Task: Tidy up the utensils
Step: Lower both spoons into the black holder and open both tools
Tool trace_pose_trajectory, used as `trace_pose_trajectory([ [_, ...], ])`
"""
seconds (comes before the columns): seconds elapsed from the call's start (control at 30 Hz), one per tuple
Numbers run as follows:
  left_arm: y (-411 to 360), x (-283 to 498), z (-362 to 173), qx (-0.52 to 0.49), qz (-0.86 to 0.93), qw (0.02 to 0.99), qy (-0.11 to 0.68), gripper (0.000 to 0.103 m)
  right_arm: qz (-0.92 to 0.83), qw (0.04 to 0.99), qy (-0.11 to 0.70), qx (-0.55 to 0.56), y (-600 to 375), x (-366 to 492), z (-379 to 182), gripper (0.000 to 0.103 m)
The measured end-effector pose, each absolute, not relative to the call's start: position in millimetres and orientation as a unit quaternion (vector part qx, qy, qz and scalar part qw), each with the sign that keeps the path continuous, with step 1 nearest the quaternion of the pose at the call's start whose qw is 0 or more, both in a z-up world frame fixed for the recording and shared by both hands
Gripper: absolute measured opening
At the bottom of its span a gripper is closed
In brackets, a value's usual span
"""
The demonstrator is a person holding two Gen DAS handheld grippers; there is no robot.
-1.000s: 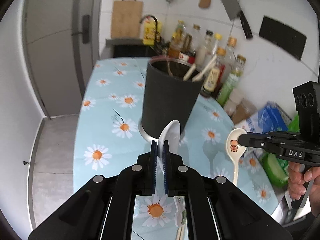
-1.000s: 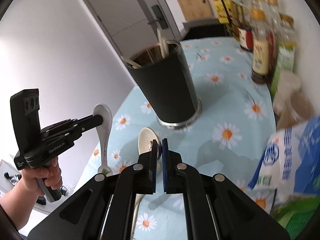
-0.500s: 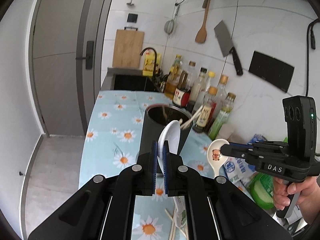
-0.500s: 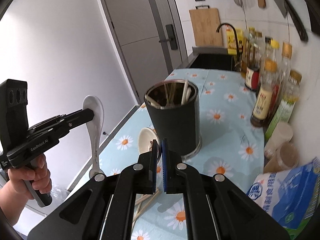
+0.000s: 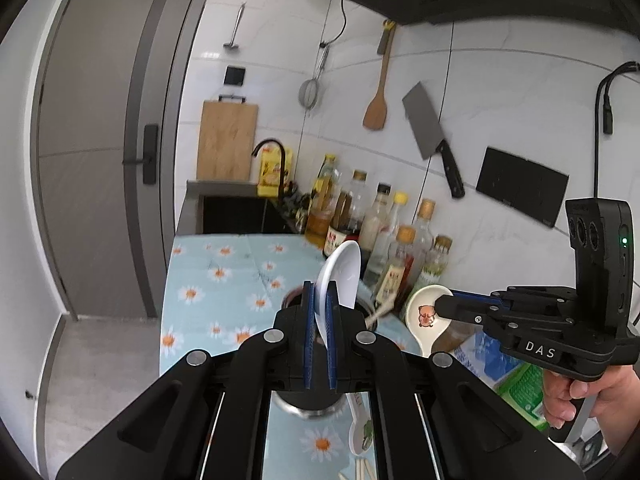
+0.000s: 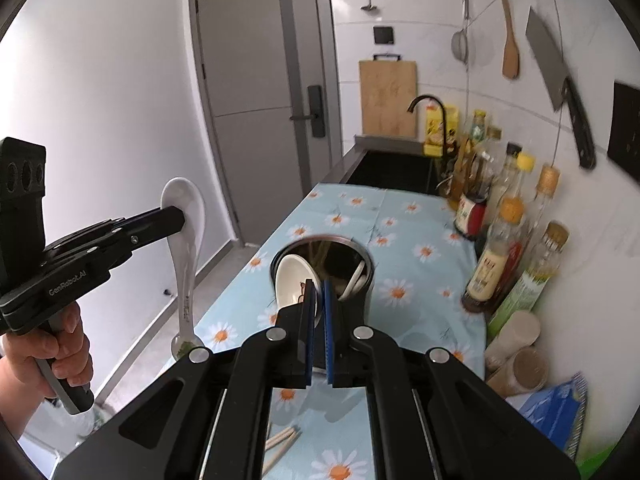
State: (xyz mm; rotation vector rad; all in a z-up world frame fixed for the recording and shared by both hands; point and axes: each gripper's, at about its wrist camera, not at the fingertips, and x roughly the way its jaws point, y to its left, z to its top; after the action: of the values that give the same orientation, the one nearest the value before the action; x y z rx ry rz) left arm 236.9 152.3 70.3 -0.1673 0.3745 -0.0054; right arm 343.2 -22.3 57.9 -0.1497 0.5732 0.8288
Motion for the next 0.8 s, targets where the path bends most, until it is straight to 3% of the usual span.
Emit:
trace_pose_trajectory([
  [0.53, 182, 282, 103, -0.079, -0.021, 0.990, 0.113, 0.004, 0.332, 0.919, 0.203, -0.058, -2, 382, 126, 0.005],
  [0.8, 192, 303, 103, -0.080, -0.023, 0.993, 0.087, 0.004, 0.319, 0.925, 0.197, -0.053, 15, 410, 127, 0.005],
])
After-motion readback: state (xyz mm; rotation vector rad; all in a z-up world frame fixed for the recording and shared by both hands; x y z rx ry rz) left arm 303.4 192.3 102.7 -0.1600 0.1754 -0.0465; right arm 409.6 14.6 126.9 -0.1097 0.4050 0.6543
